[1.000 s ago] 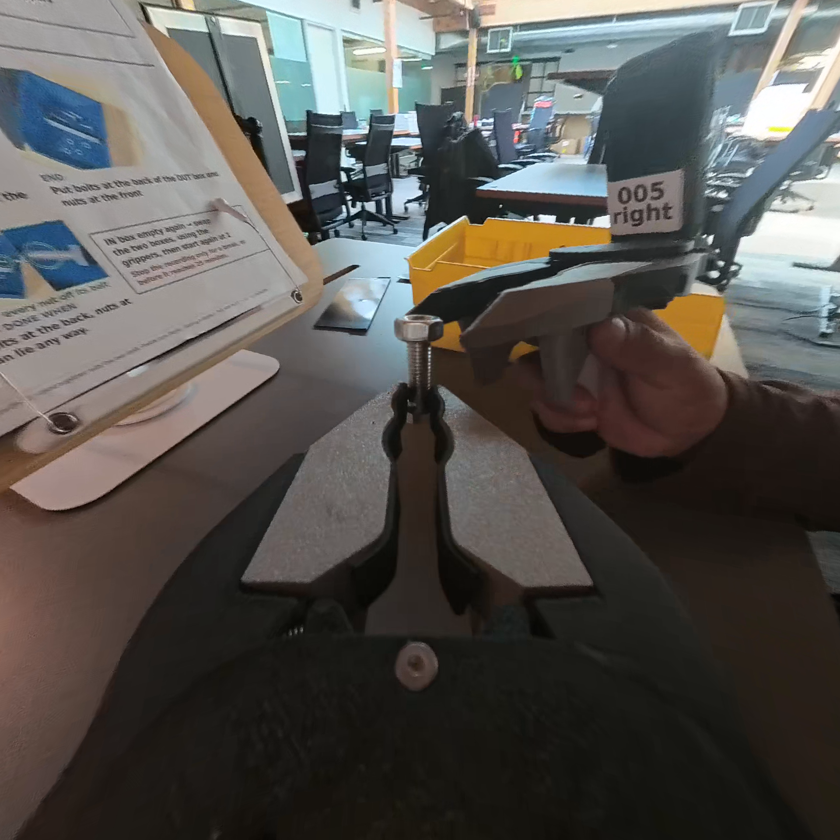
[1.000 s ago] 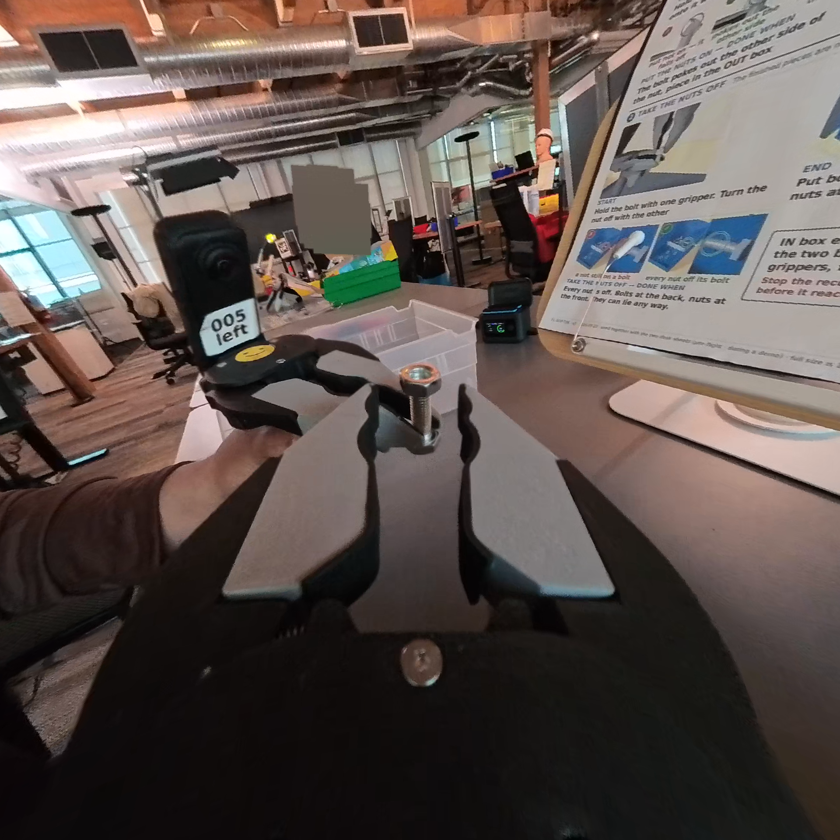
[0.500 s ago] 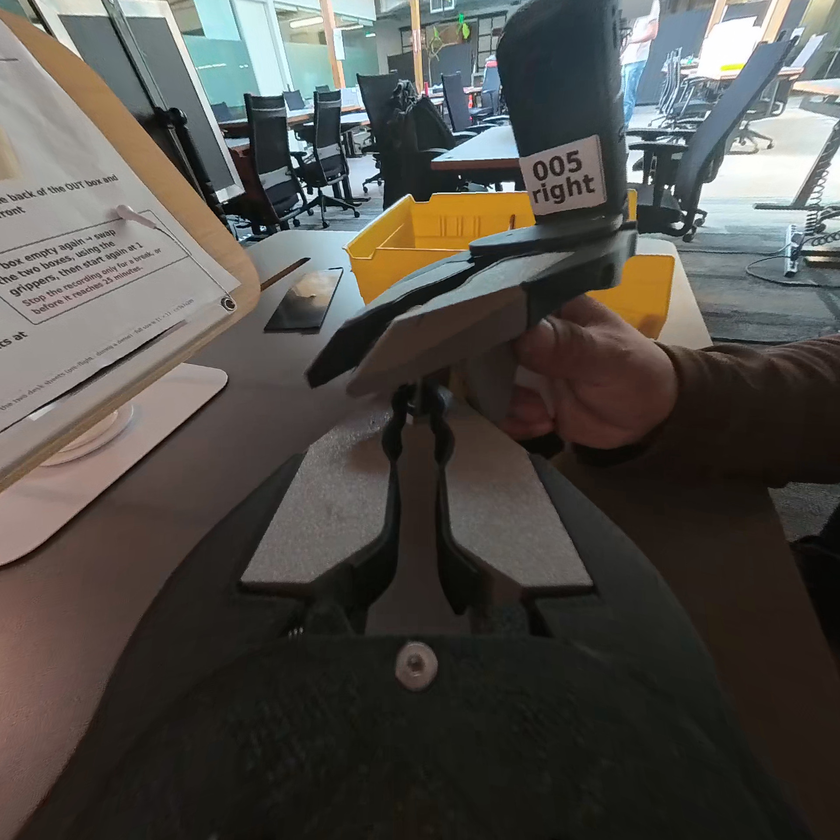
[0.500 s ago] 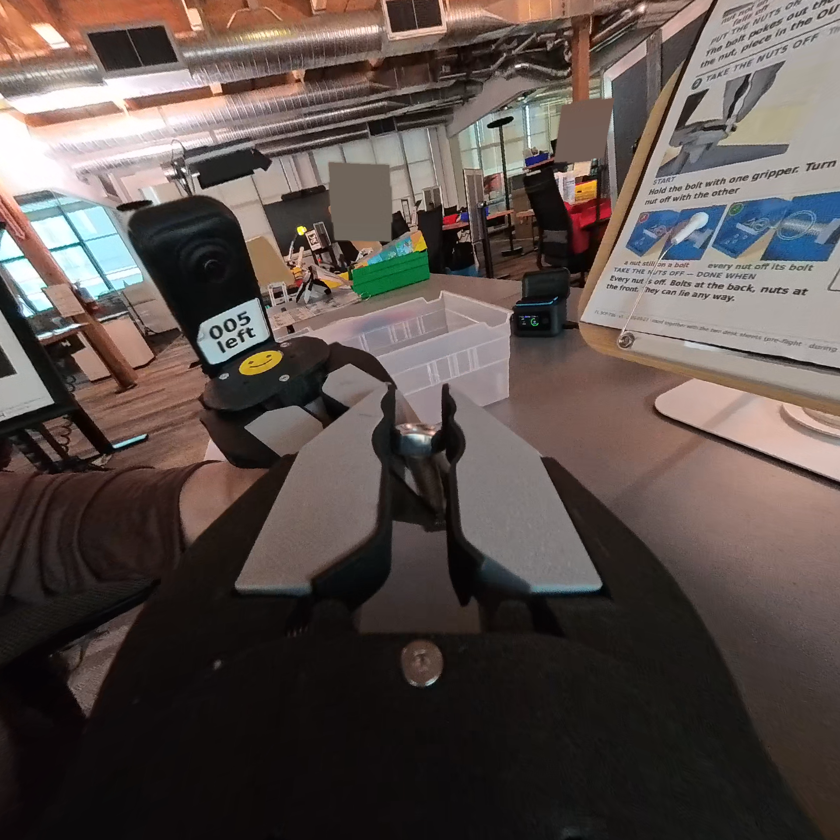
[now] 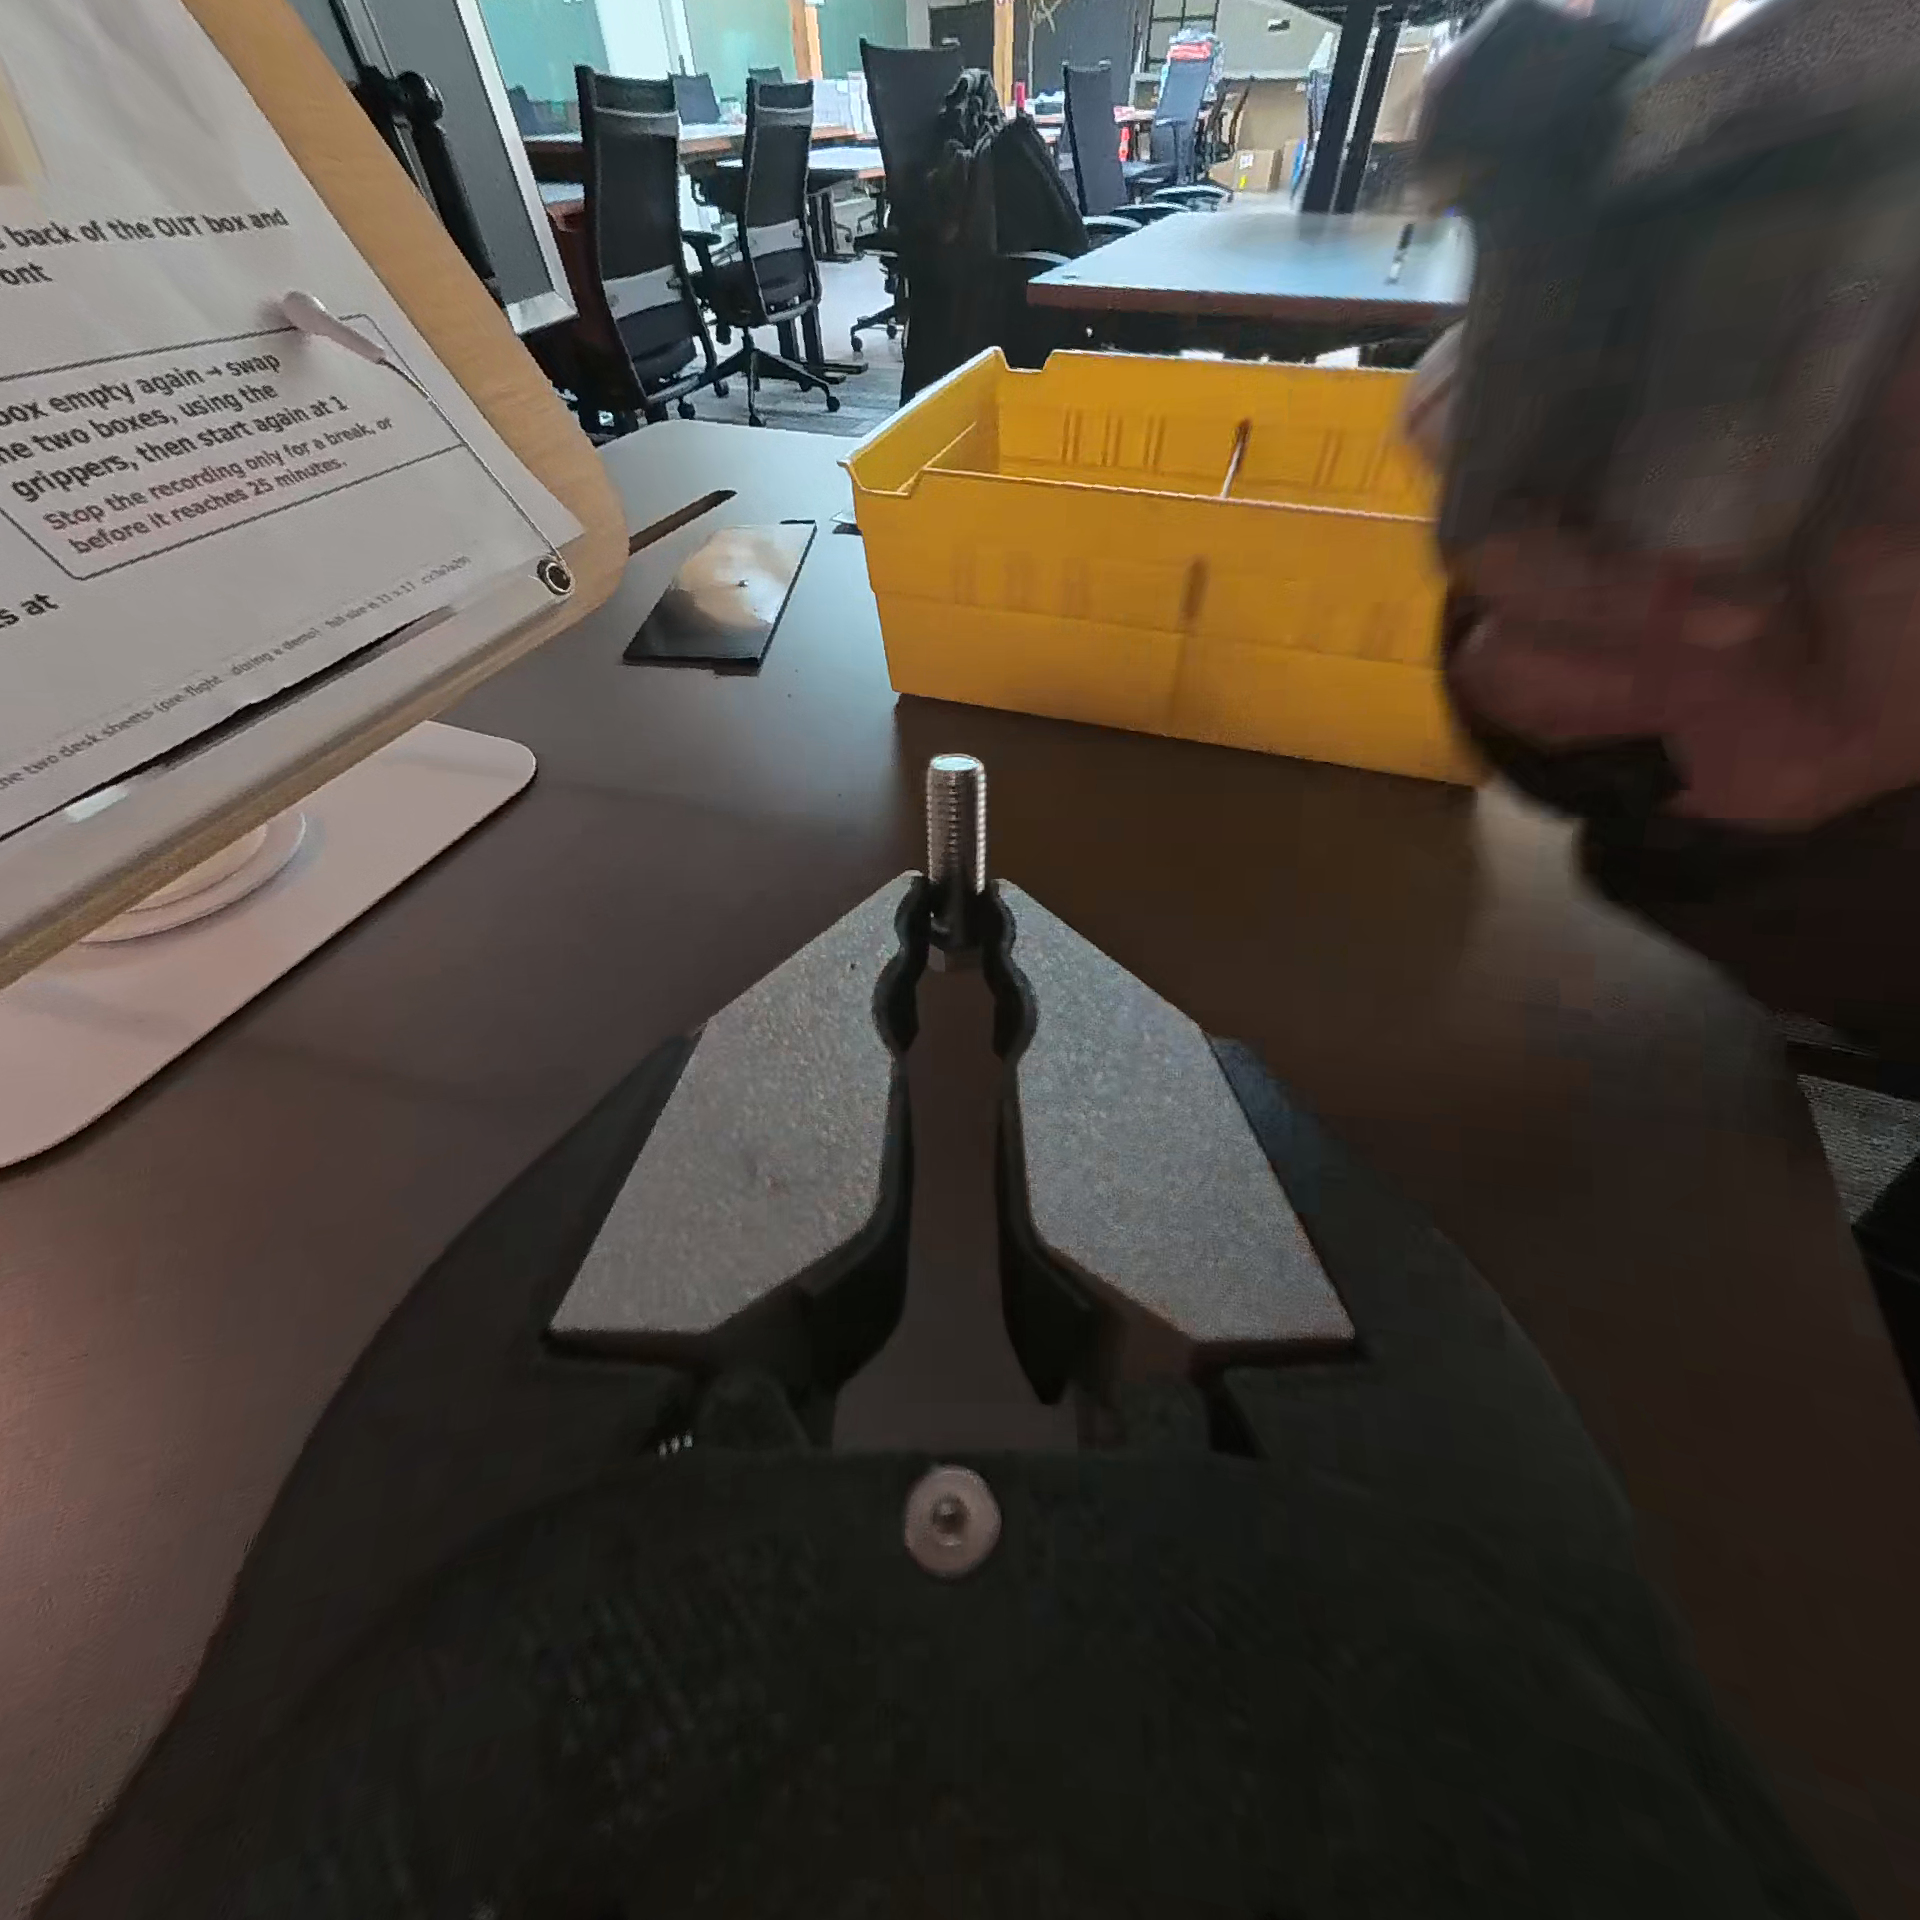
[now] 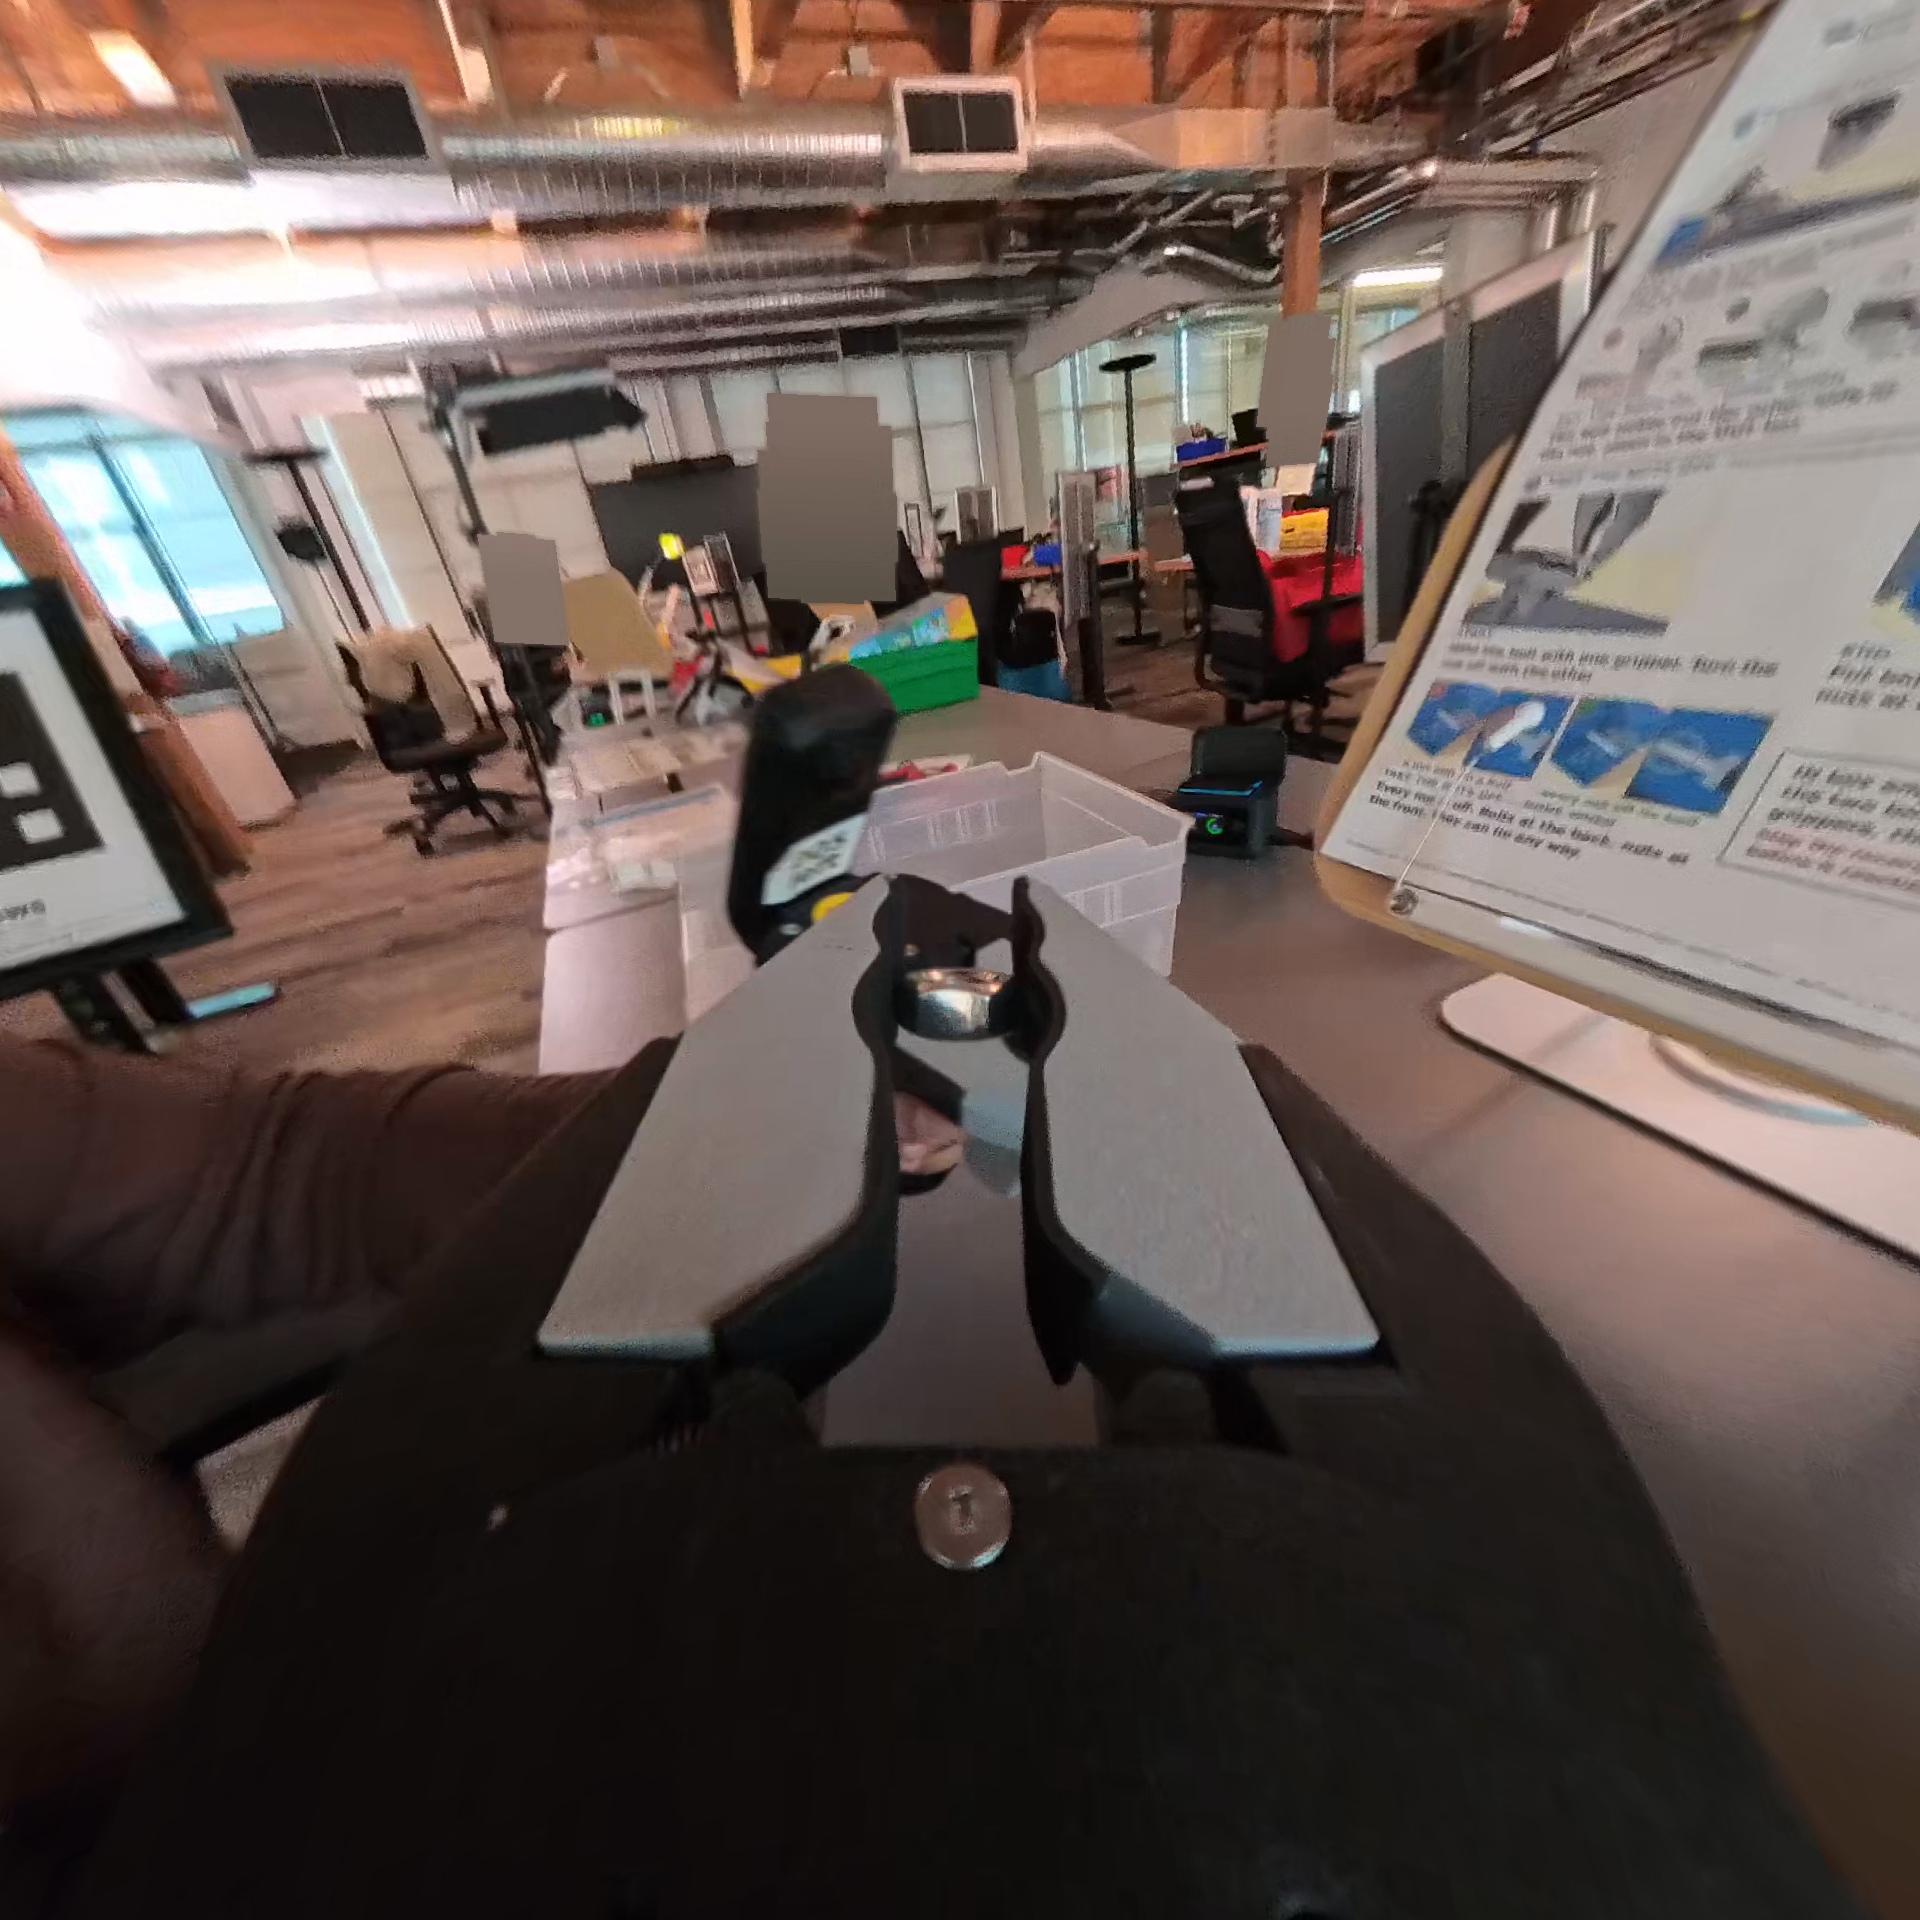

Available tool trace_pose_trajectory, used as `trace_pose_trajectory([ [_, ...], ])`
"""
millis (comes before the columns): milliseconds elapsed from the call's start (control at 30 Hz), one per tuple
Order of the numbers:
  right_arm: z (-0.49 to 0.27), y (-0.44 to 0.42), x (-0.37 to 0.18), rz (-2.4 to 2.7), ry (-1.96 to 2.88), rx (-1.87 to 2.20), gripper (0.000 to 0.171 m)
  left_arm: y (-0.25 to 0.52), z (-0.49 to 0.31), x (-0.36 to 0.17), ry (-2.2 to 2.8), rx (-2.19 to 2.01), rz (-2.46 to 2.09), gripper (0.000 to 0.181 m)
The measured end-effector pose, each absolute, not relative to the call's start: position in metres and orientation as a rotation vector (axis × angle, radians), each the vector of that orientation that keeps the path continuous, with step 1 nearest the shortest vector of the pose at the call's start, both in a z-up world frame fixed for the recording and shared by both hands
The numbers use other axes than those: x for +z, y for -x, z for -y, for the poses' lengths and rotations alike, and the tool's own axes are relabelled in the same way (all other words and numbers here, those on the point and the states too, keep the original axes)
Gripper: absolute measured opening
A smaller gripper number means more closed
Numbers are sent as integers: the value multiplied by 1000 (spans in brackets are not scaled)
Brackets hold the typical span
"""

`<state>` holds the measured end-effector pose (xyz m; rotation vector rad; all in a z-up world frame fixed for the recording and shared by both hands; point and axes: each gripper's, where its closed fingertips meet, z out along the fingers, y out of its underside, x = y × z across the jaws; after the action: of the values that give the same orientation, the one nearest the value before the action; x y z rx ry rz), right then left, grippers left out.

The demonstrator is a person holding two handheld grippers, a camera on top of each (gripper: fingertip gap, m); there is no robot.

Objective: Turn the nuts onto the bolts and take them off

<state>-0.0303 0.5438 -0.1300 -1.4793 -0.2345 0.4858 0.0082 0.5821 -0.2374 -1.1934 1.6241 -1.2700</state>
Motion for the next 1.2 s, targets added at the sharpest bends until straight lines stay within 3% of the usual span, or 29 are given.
trace_pose_trajectory([
  [100, -499, 8, -108, 267, 1634, 234, 16, -8, -577, -237, 1187, -1280, -1642, 8],
  [167, -470, -44, -122, 187, 1844, 13, 16, -8, -573, -237, 1175, -1280, -1656, 8],
  [333, -386, -163, -222, -231, 2346, -169, 16, -7, -563, -240, 1150, -1281, -1700, 8],
  [433, -356, -178, -286, -352, 2570, -138, 17, -6, -555, -242, 1143, -1331, -1735, 8],
  [533, -349, -189, -309, -386, 2633, -207, 22, -4, -544, -248, 1139, -1402, -1801, 8],
  [633, -348, -200, -299, -412, 2579, -278, 26, -3, -535, -259, 1128, -1391, -1881, 8],
  [767, -369, -178, -246, -353, 2343, -201, 25, -1, -523, -263, 1072, -1400, -1932, 8],
  [933, -424, -69, -177, -29, 2018, 155, 35, 9, -499, -242, 951, -1616, -1917, 8],
  [1200, -502, 19, -199, 139, 1953, 400, 33, 16, -488, -231, 844, -1654, -1900, 8],
])
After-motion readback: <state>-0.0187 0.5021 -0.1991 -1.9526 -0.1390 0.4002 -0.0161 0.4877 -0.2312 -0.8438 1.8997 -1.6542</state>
